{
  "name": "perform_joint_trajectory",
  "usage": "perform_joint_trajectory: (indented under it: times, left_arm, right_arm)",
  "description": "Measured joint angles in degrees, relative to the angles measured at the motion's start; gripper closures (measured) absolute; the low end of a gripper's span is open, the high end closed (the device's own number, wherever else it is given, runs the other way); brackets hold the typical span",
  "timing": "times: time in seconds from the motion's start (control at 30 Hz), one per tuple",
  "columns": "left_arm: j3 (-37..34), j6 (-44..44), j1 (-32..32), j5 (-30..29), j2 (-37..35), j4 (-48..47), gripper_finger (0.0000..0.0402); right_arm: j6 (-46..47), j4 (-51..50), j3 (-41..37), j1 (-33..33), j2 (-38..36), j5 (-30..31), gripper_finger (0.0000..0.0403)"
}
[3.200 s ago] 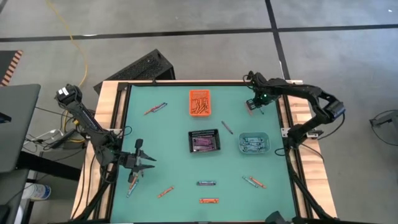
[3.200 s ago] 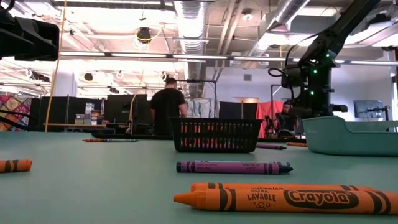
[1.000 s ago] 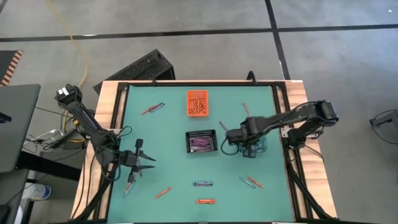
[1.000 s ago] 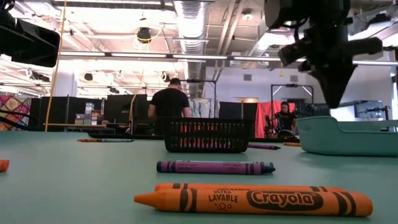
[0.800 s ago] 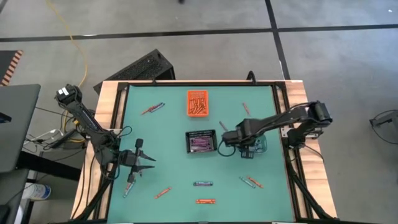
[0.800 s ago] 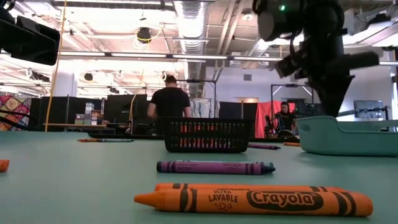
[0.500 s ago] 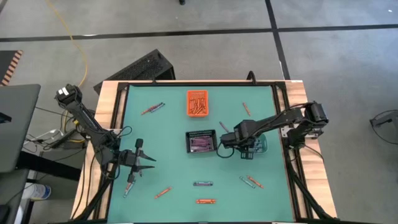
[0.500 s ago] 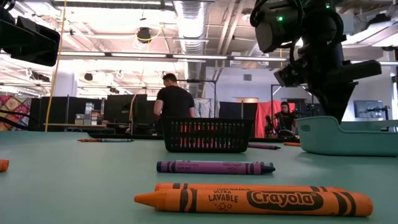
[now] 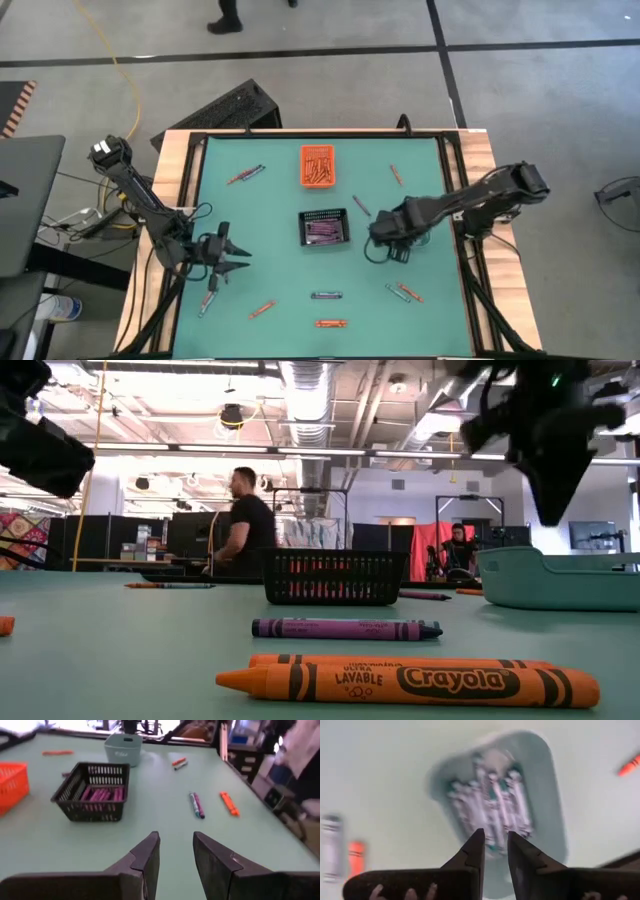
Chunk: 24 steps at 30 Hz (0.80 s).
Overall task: Sort crayons
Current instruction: Put the orange crayon into the orange bin
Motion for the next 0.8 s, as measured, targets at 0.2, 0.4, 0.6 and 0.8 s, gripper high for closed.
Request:
perform_joint_trajectory:
  times: [0.2, 0.4, 0.6, 0.8]
  left_arm:
    - [1.36, -12.61, 0.12, 7.2, 0.12, 0.72, 0.0295]
    - [13.16, -21.64, 1.38, 11.87, 6.95, -6.69, 0.0306]
    - [32.61, -26.94, 1.97, 16.41, 23.84, -23.72, 0.0322]
    - [48.06, -31.0, 1.97, 20.39, 40.84, -41.9, 0.0325]
  right_arm:
    - [5.02, 10.2, 0.02, 9.79, -3.18, 8.9, 0.0327]
    - [0.39, 20.76, 0.0, 20.75, -2.1, 32.76, 0.0331]
    - [4.29, 28.3, 0.02, 28.49, -0.49, 50.14, 0.0331]
    - [9.01, 30.43, 0.02, 32.2, 4.29, 57.04, 0.0331]
